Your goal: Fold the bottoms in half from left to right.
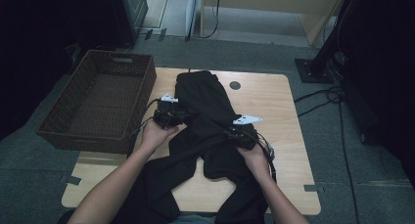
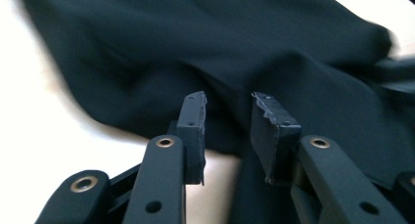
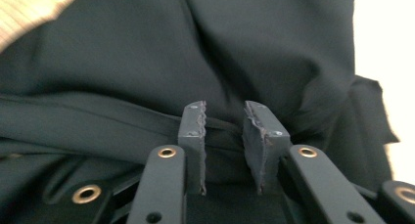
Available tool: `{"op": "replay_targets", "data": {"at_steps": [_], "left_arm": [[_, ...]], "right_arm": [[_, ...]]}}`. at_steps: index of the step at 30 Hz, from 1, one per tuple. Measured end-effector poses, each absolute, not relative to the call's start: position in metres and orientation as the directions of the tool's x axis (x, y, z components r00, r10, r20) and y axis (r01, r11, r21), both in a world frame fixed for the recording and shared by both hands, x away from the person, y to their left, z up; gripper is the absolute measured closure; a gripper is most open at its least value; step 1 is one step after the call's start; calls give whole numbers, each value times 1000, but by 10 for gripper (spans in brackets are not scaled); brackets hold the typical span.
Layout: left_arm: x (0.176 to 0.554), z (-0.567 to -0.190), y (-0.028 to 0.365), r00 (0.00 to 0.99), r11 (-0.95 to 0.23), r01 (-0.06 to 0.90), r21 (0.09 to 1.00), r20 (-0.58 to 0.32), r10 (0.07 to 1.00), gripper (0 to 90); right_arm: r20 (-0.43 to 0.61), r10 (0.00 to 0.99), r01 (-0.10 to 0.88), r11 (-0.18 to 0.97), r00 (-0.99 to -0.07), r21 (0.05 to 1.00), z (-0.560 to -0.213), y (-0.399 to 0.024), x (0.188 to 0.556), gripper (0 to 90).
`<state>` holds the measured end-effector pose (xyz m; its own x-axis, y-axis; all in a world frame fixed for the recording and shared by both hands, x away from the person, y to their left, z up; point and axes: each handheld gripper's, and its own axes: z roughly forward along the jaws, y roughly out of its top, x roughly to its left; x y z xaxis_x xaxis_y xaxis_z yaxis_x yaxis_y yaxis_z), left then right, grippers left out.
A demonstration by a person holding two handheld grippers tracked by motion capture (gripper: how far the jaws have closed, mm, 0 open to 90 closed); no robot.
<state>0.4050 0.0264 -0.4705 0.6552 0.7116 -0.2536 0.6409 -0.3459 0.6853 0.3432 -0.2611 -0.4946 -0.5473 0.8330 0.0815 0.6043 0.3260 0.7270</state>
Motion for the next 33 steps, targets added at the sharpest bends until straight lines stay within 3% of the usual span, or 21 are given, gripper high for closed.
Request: {"op": "replay_targets", "data": {"at_steps": [7,14,17,22,29,33], "left_arm": [[375,-491,5,687,-376,637,673,-275,673,618],[377,-509,-2,676,-388,629,674,-227,701,622],[385,-511,0,666,-380,611,695,-190,722,655],[416,-513,6,630,-335,630,700,-209,748,710],[470,-509,8,574,-322,657,682,-176,800,705],[491,-508,15,529,-259,698,667,-238,815,654]], "right_arm": [[84,835,627,338,-544,702,-510,-256,348,675],[80,841,616,323,-535,719,-512,-254,349,677],[82,850,613,305,-521,729,-514,-251,353,678],[89,866,611,271,-493,744,-516,-240,370,679],[106,893,611,208,-437,764,-519,-218,414,682],[98,905,601,191,-413,776,-521,-209,433,693]]}}
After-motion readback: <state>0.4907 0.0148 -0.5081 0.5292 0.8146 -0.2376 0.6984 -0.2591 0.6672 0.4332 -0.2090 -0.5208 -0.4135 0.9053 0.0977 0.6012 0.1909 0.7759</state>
